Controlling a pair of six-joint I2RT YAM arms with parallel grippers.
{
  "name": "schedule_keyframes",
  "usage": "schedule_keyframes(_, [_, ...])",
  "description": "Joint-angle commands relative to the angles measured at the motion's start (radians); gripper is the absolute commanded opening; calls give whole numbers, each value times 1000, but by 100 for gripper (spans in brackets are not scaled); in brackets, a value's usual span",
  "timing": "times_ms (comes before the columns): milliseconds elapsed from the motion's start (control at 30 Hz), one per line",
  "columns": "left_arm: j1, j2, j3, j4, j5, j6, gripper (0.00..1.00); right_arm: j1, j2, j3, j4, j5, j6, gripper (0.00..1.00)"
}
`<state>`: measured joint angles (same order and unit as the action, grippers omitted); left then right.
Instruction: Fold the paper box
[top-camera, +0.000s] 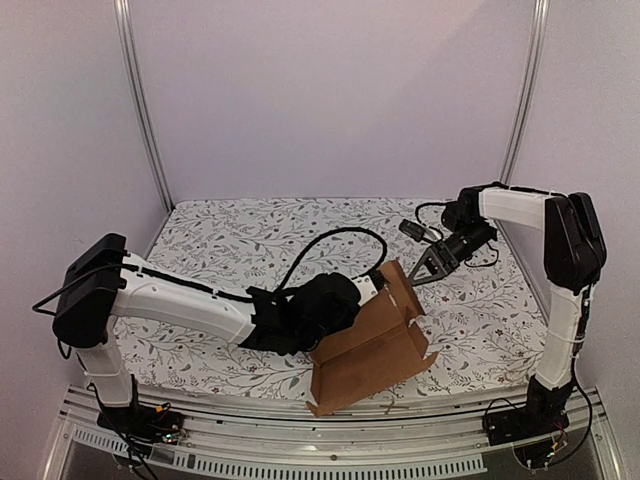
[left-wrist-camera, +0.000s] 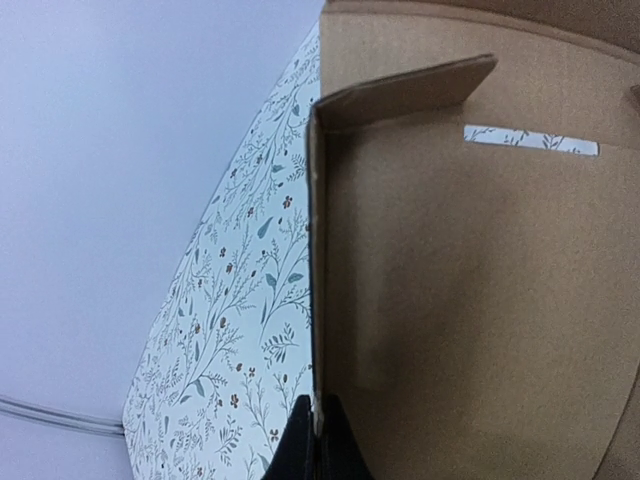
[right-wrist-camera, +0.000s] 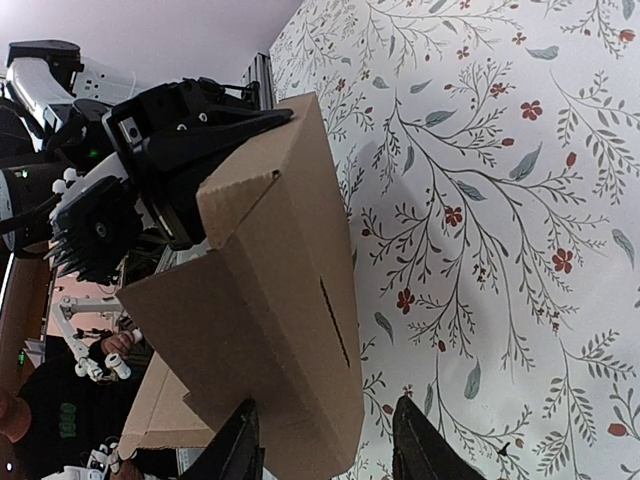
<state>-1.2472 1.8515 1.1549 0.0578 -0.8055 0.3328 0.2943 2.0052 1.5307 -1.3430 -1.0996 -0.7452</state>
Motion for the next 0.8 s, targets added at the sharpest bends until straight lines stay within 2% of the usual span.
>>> schedule_keyframes(0, [-17,3,18,-37,-9,-5,0,23,11,2,-119,-36,-108,42])
schedule_keyframes(67, [-17,5,22,-37,-6,-8,0,33,17,-7,-116,-40,-110,39])
schedule_keyframes(267, [-17,21,45,-52,-10,-13,0,69,6,-16,-95,-44,-100,40])
schedule_keyframes(767, [-17,37,68,-55,-3,-34,0,140,-87,-108,230,68,222,39])
